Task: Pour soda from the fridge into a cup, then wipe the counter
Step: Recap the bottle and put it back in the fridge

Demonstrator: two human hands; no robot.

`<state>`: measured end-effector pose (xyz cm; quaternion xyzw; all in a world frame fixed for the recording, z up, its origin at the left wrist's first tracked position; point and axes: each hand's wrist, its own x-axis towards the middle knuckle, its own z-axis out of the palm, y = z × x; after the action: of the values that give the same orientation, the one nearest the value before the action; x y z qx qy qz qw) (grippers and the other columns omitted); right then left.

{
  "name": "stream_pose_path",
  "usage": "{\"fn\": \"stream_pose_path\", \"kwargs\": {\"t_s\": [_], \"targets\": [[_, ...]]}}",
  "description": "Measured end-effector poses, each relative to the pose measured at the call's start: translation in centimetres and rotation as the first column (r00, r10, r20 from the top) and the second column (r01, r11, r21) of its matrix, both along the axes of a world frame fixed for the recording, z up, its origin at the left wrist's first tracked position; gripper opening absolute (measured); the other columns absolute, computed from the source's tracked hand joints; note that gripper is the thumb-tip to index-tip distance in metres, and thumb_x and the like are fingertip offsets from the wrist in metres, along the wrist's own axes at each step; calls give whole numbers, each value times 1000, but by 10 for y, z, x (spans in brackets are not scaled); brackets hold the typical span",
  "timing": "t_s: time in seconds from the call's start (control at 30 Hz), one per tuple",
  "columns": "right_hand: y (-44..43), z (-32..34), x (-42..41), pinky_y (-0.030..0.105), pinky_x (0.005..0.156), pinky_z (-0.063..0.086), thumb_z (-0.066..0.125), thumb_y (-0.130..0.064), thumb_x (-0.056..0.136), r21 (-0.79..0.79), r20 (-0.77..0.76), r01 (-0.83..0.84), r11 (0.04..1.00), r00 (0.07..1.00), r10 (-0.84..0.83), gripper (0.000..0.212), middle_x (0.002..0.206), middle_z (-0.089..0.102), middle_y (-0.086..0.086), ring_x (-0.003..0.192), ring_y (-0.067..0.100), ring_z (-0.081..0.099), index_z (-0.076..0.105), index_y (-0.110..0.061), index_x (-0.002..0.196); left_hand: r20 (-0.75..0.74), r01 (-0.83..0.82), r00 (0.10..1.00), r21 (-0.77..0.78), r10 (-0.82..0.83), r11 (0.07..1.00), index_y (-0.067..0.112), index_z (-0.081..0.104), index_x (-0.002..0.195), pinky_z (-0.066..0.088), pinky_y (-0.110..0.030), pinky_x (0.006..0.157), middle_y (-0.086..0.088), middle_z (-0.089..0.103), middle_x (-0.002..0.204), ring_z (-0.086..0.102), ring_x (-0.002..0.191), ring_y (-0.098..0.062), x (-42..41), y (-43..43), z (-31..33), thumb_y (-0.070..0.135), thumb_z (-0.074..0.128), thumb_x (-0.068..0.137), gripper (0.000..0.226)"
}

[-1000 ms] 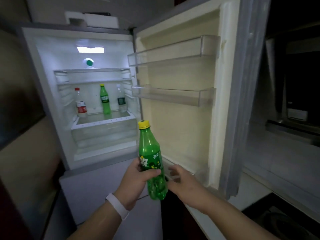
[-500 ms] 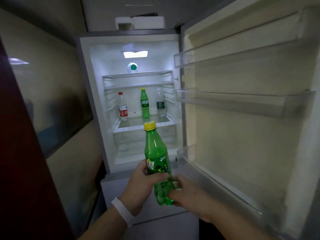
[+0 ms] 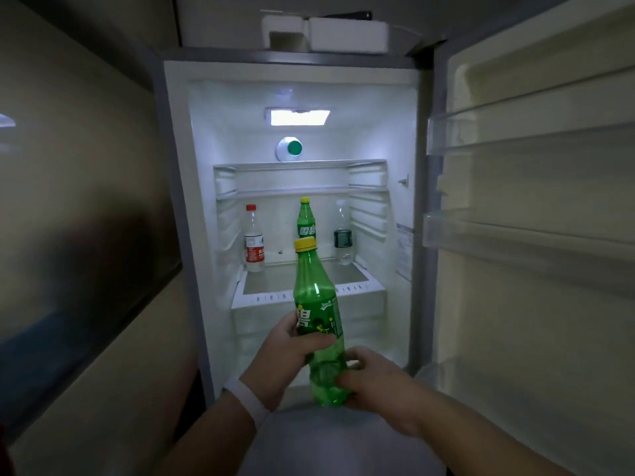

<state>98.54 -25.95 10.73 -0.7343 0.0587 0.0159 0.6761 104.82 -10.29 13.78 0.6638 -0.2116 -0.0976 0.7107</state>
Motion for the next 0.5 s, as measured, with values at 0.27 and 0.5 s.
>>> {"fn": "stream_pose_path", "kwargs": {"t_s": [0.27,0.5], "targets": [[-1,26,83,31,73,57,69,-10,81,8,20,44,999,999,-44,35,103,71,17,89,25,70,57,-12,113,-1,-4,1000,217,5,976,24,68,111,49,-48,102,-2,76,109,67,108,-25,81,-4,46,15,78,79,36],[-7,44,155,33,84,59,67,-10,86,-27,6,-3,1000,1000,4,29,108,71,14,99,25,69,57,-14,114,44,-55,998,97,51,994,20,69,107,58,-24,63,0,79,94,75,79,-12,145,-13,51,0,76,79,35]]}}
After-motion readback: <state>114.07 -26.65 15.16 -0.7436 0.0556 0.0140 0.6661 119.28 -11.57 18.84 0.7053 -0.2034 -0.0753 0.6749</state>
